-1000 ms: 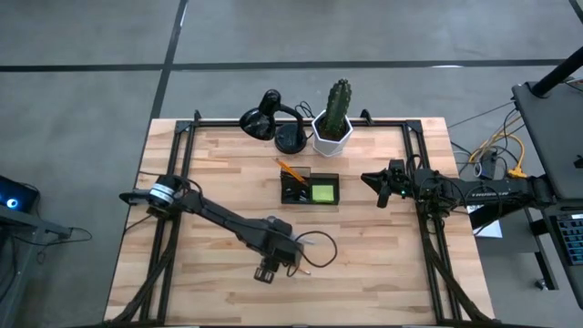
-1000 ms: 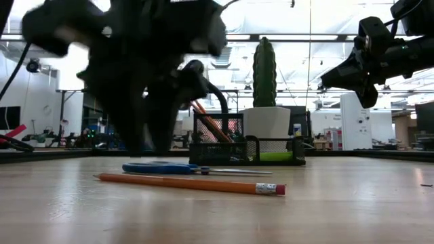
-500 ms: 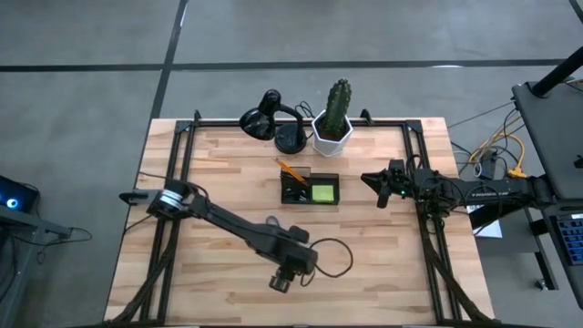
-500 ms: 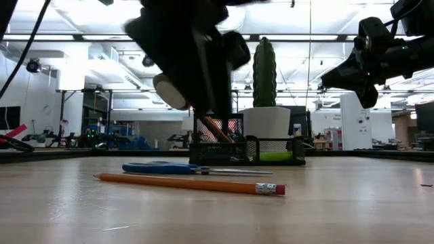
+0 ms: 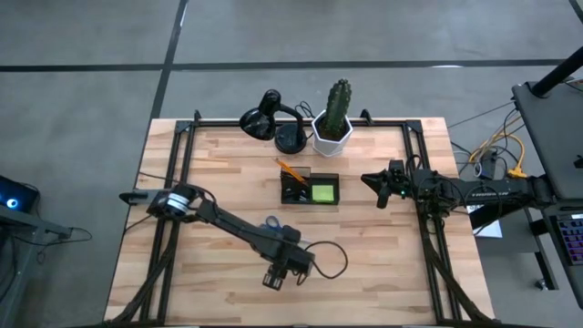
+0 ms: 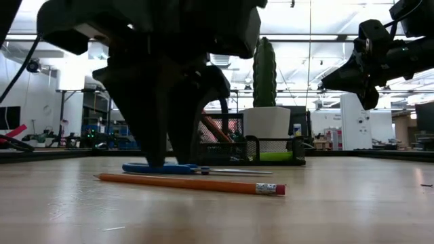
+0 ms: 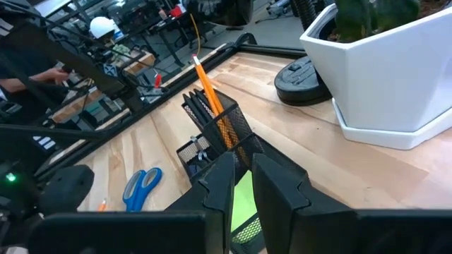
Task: Pick and place office supplies into organizer
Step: Put the yellow pencil into the mesh desk organizer
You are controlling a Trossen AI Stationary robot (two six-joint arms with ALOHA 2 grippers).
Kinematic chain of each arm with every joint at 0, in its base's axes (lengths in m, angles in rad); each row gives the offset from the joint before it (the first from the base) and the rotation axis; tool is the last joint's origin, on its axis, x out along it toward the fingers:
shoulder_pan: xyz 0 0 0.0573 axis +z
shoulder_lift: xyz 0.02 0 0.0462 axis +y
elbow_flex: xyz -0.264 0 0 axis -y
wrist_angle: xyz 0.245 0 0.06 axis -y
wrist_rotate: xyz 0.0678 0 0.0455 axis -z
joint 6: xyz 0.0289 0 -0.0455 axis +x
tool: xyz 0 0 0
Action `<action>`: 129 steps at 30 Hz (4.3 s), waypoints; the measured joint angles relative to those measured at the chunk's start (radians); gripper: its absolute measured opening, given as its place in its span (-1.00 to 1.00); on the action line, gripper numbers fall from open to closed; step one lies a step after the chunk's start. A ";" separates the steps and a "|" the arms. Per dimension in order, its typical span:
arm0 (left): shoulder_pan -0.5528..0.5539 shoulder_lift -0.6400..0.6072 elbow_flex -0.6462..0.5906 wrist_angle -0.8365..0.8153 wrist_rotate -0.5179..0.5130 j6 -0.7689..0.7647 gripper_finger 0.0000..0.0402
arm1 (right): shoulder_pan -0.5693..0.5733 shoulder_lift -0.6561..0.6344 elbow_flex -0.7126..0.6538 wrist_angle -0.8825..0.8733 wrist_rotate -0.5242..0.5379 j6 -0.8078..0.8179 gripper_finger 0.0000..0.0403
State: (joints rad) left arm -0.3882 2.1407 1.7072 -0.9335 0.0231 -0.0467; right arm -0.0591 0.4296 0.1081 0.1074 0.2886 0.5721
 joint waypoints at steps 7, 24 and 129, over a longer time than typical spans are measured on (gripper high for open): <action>-0.004 0.000 -0.037 0.004 -0.009 -0.001 -0.15 | 0.000 0.000 0.000 0.000 0.000 0.000 -0.79; -0.006 -0.005 -0.103 0.051 -0.027 -0.002 -0.26 | 0.000 0.000 0.000 0.000 0.001 0.000 -0.79; 0.308 -0.412 -0.281 0.635 -0.509 -0.284 -0.95 | 0.000 0.000 0.000 0.001 0.002 0.004 -0.79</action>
State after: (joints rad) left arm -0.0804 1.7287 1.4265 -0.2982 -0.4863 -0.3304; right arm -0.0590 0.4297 0.1085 0.1081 0.2901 0.5758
